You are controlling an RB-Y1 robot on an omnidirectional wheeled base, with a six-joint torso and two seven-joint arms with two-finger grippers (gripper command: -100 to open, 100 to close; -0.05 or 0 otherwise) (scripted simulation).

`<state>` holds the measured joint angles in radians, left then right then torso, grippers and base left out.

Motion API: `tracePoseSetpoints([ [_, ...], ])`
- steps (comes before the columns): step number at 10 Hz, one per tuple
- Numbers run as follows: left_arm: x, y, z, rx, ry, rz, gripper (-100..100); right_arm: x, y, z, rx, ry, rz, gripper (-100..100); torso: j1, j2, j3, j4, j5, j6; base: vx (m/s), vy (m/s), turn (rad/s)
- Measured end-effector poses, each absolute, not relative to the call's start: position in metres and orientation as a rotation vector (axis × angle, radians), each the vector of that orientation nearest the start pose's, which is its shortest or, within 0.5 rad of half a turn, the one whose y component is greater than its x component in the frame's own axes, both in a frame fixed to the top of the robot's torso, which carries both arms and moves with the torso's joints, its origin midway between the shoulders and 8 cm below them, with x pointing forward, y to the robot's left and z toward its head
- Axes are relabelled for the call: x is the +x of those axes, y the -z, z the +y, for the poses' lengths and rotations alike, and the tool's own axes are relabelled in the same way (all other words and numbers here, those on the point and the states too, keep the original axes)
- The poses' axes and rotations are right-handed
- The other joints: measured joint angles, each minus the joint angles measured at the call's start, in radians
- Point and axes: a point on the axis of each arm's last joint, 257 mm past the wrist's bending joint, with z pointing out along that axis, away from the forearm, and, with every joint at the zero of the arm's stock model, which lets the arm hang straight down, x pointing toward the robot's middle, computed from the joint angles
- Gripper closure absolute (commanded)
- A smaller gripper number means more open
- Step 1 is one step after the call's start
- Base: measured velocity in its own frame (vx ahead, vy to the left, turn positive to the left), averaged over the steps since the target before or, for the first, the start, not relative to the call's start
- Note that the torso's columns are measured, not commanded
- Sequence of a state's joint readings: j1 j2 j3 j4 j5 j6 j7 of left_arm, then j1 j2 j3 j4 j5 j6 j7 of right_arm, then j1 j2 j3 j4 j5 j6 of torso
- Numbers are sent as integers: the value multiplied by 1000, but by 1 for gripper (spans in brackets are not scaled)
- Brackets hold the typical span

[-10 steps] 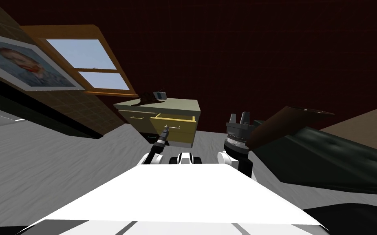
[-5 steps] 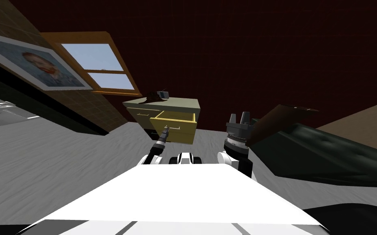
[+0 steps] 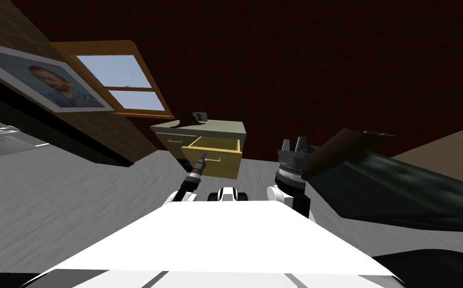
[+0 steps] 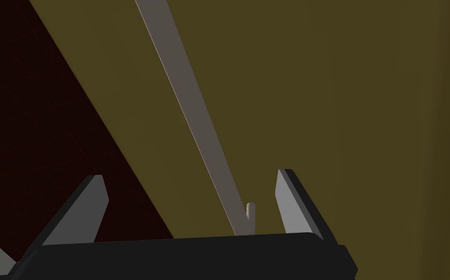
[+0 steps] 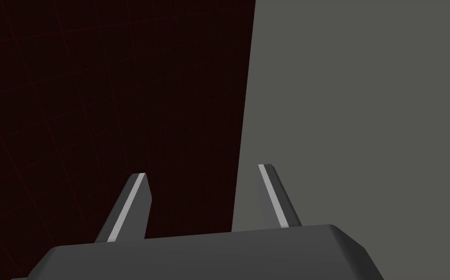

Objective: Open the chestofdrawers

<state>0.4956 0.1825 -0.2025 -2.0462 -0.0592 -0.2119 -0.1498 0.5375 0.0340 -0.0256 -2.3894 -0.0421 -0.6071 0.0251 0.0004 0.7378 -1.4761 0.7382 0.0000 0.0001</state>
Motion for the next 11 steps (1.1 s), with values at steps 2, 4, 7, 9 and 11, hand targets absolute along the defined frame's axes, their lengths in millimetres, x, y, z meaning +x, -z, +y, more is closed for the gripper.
tracePoseSetpoints([
  [2,398,154,202,-789,1143,1259,-100,294,-79,-291,542,-1298,438,0,-1,1,1,0,0,0,28,1,0],
  [4,391,148,202,-796,1142,1266,-100,294,-79,-291,542,-1298,438,0,-1,2,1,2,-1,-1,24,-5,-5],
  [7,388,147,203,-808,1138,1279,0,294,-79,-291,542,-1298,438,0,-1,4,2,2,-1,0,7,-1,0],
  [9,387,149,204,-811,1136,1282,0,294,-79,-291,542,-1298,438,0,-1,2,1,1,-1,0,0,0,0],
  [11,387,150,204,-813,1135,1284,0,294,-79,-291,542,-1298,438,0,-1,0,0,0,0,0,0,0,0],
])
